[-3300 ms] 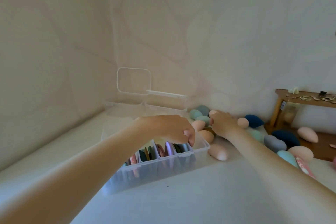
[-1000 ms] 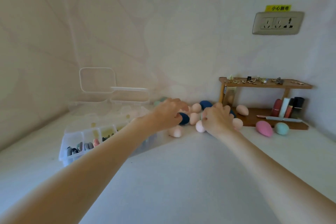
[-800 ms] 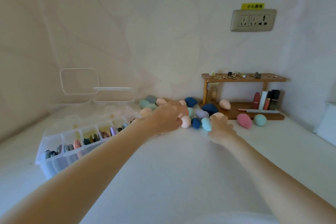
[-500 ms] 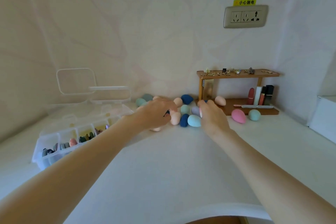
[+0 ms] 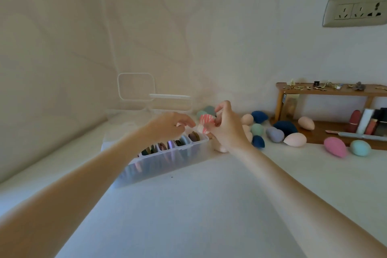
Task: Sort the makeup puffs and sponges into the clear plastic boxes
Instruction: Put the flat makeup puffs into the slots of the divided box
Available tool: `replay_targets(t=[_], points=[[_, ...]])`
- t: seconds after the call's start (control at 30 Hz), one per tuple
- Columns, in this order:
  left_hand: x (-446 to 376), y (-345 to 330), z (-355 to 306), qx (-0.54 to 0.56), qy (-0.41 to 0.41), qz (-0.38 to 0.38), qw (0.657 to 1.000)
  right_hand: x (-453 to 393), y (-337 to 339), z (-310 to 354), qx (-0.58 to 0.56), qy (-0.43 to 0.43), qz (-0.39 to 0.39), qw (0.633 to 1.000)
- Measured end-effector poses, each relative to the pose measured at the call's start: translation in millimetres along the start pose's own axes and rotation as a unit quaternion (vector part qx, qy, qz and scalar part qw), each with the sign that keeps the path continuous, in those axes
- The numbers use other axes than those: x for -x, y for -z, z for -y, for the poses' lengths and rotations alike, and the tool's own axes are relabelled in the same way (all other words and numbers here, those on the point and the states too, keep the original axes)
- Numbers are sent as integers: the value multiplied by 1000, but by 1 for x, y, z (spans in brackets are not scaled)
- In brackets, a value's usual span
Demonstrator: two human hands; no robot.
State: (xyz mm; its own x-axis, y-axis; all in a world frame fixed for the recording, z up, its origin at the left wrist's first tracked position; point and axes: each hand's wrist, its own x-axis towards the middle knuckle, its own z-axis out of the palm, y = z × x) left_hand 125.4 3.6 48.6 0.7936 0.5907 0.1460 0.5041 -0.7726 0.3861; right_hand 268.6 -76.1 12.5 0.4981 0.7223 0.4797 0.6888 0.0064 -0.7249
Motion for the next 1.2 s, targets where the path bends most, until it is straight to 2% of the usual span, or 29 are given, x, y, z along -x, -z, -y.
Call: replay_targets(t=[0.1,0.17,0.43,0.63,0.8,1.0,1.2], points=[[2,-5,3,-49,-11,72,996,0,-9,1,54,38,19,998],[-3,-11,5,-64,-16,90,994,-1,-11,2,68,63,20,995],[-15,-14,14,-141,-46,48,988,-3,-14,-1,74,108,-26,991],[-19,-12,11,-260,-67,72,961,-1,-16,0,34,116,-70,990],[-22,-15,11,-273,-80,66,957,5,-21,-9,20,137,-76,987],[-20,-21,12,-306,-81,48,947,8,-20,-27,-8,110,-102,989],[-19,-21,12,-307,-81,43,947,5,-20,-21,14,155,-89,984]])
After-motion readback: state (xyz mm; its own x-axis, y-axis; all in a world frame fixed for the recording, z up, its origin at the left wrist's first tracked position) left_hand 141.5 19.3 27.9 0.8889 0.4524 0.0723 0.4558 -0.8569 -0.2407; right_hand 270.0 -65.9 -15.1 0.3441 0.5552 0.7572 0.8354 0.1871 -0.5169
